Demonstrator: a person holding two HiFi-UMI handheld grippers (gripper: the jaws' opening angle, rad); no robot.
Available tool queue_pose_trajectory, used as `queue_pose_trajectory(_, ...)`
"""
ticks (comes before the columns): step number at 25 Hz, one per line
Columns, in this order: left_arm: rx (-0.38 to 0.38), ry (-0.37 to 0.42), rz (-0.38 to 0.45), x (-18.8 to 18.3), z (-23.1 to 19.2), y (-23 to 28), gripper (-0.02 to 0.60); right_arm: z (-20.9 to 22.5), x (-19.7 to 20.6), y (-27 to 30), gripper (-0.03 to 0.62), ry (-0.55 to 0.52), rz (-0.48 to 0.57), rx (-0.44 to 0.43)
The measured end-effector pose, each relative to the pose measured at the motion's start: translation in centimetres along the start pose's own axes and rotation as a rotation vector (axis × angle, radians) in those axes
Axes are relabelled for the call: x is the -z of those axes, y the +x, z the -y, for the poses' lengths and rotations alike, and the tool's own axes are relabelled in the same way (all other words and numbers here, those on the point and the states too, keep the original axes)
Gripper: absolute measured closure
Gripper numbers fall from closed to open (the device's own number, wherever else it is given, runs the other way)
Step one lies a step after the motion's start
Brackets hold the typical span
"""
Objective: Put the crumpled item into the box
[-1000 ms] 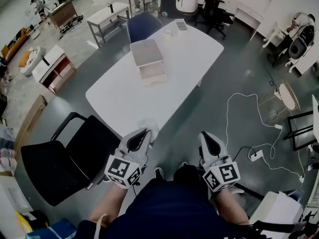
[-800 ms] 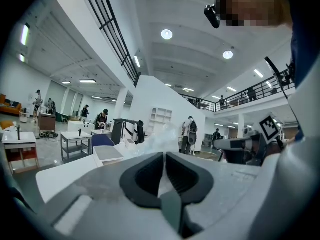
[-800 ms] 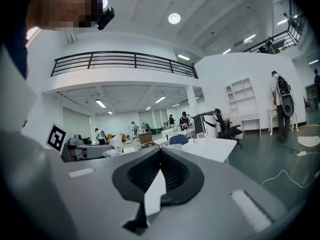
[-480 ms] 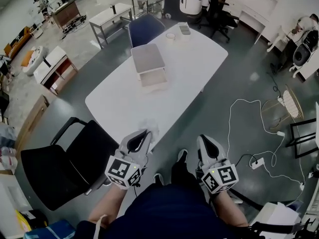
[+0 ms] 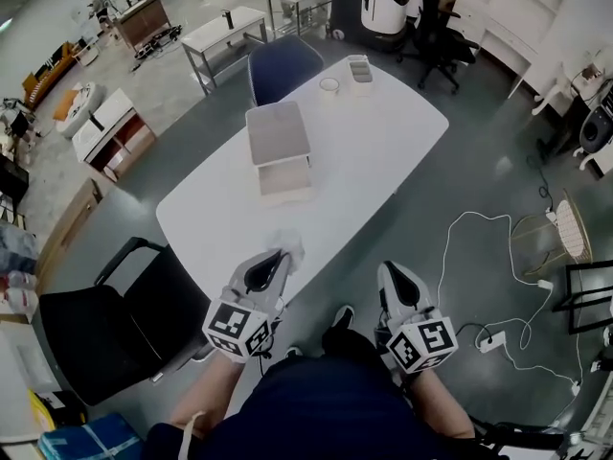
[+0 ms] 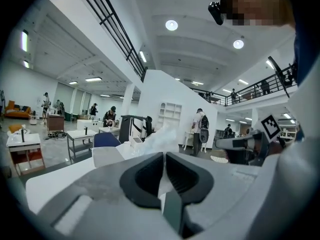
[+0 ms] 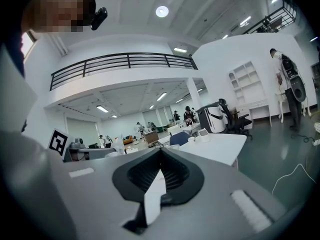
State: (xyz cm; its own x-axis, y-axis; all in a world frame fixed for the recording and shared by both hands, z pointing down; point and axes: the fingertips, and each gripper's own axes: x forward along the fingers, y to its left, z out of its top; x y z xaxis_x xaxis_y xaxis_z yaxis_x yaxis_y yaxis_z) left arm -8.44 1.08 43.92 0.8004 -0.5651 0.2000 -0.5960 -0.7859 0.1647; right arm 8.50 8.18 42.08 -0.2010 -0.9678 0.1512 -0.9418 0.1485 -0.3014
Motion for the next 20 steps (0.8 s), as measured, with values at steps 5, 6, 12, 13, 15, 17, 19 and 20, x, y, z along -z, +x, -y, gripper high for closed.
queue_pose_trajectory(5, -0.039, 0.006, -0.001, -2.3, 0.8, 5.0, 0.565, 4.8, -2.8, 2.0, 0.592, 0.009, -0.015, -0.033)
queue_pose_trajectory(6, -0.048, 0.006, 0.000, -2.5, 0.8, 5.6, 0.565, 5.4, -3.0, 2.2, 0.592, 0.010, -0.017, -0.040)
queue_pose_trajectory(12, -0.132, -0.016, -0.007, -2.6, 0.0, 7.2, 0.565, 7.8, -3.2, 3.9, 0.592, 0.019, -0.049, -0.081)
queue_pose_trajectory(13, -0.144, -0.016, -0.012, -2.5, -0.4, 7.3, 0.565, 8.0, -3.1, 4.2, 0.592, 0.022, -0.056, -0.088)
queue_pose_trajectory(15, -0.170, -0.015, -0.021, -2.4, -1.5, 7.6, 0.565, 8.3, -2.8, 5.0, 0.592, 0.030, -0.070, -0.098)
queue_pose_trajectory(17, -0.195, -0.007, -0.027, -2.4, -2.8, 8.1, 0.565, 8.7, -2.5, 6.0, 0.592, 0.038, -0.085, -0.106)
queue_pose_trajectory(19, -0.215, 0.007, -0.037, -2.4, -4.4, 8.9, 0.565, 9.0, -2.5, 7.2, 0.592, 0.040, -0.097, -0.111)
queue_pose_trajectory(20, -0.223, 0.010, -0.044, -2.4, -5.3, 9.4, 0.565, 9.1, -2.6, 7.9, 0.592, 0.040, -0.103, -0.111)
